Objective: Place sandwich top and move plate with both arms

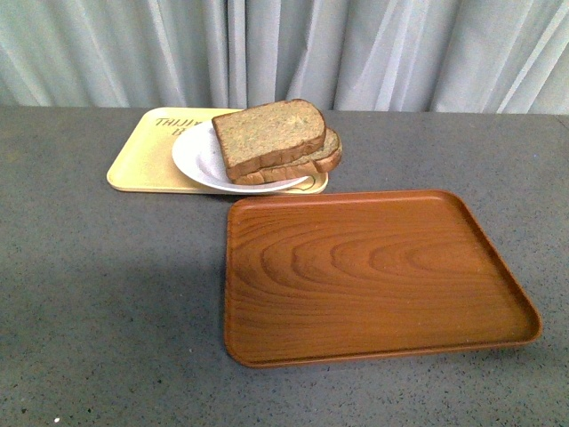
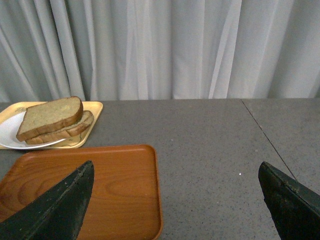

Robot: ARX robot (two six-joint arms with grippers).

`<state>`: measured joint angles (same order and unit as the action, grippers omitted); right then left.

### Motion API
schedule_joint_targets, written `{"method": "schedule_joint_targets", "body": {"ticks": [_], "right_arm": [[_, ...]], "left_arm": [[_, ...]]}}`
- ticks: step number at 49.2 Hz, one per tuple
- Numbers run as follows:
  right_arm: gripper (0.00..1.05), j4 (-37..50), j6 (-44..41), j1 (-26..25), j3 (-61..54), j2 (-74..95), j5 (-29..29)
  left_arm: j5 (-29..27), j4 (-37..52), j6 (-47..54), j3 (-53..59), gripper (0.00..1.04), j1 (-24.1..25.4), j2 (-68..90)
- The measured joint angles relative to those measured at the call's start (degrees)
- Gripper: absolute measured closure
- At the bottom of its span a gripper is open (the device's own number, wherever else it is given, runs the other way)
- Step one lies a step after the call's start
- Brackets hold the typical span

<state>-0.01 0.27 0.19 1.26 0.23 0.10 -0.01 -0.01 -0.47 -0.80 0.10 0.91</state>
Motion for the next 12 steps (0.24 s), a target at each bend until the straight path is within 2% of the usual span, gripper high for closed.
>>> {"method": "schedule_joint_targets", "body": {"ticks": [12], "right_arm": [[0.09,0.0,0.0,0.0,0.0,0.0,0.0]], "left_arm": [[0.0,0.0,0.0,0.0,0.09,0.0,0.0]]}}
